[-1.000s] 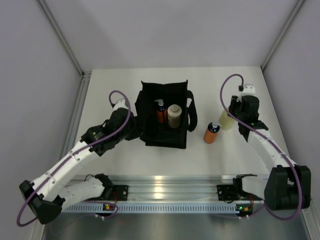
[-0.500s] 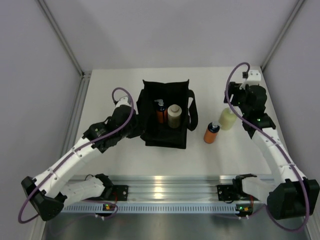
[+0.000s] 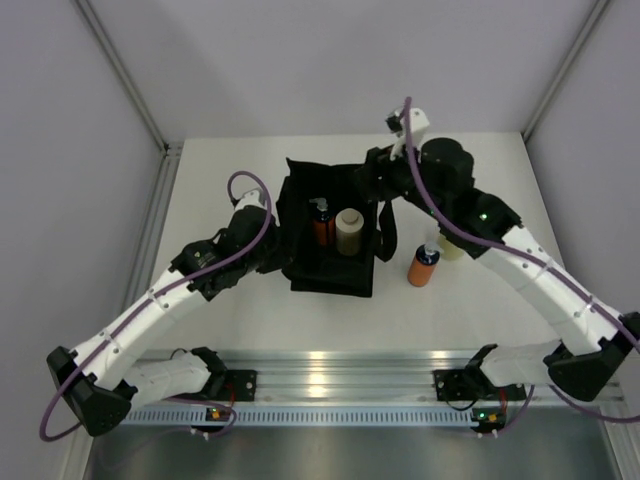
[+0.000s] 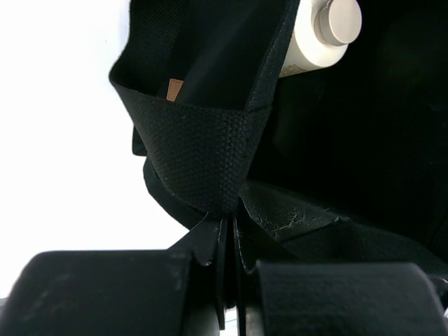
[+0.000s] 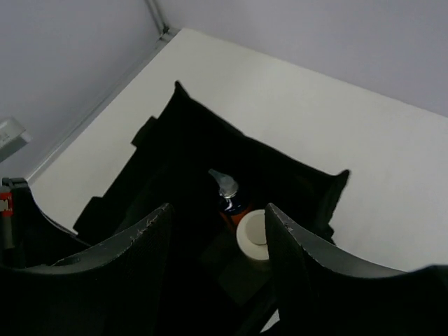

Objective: Take the personal care products out of the canvas bag

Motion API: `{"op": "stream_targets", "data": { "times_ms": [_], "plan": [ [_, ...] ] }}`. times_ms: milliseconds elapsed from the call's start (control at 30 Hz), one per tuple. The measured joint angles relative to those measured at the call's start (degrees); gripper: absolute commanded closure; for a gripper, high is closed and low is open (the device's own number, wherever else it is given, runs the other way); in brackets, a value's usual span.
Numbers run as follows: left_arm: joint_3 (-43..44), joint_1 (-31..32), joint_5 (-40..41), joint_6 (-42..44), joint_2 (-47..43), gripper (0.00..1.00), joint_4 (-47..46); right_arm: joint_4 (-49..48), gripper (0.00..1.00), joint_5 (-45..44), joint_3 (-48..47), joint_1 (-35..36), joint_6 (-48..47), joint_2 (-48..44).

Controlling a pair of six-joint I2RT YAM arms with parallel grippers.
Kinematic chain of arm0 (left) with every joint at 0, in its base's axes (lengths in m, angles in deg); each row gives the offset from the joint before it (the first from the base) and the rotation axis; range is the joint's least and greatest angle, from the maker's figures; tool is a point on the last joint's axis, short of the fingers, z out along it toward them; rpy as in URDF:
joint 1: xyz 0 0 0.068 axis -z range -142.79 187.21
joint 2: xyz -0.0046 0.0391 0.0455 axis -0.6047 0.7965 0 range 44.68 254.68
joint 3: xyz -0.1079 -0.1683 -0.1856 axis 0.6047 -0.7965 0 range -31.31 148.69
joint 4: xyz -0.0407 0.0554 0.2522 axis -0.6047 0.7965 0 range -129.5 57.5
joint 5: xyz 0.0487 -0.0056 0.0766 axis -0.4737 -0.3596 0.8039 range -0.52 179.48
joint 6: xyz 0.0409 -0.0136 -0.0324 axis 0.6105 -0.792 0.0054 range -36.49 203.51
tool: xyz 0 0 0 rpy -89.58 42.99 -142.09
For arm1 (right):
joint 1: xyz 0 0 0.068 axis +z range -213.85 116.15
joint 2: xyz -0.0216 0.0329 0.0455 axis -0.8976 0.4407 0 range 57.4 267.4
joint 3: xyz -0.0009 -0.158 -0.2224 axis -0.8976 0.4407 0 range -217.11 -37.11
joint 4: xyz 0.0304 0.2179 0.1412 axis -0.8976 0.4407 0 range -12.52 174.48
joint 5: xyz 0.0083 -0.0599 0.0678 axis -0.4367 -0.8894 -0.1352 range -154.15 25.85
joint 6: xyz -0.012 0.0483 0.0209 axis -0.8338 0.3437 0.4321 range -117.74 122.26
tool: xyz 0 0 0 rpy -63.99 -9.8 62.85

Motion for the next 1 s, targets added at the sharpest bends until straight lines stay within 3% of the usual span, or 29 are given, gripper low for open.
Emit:
{"op": "stream_targets", "data": {
  "times_ms": [133, 400, 1000],
  "plan": [
    [0.0, 0.0, 0.2, -0.7, 0.0, 1.0, 0.0, 3.4, 0.46, 0.7, -3.8, 3.8, -0.8, 8.1],
    [0.0, 0.0, 0.3, -1.0, 0.0, 1.0, 0.0, 10.6, 0.42, -0.2, -15.0, 4.4, -2.1, 25.2],
    [0.0, 0.0, 1.0, 0.0, 0.4, 1.0, 0.0, 12.3, 0.4, 6.3, -17.0, 3.3, -16.3, 34.7]
  ]
}}
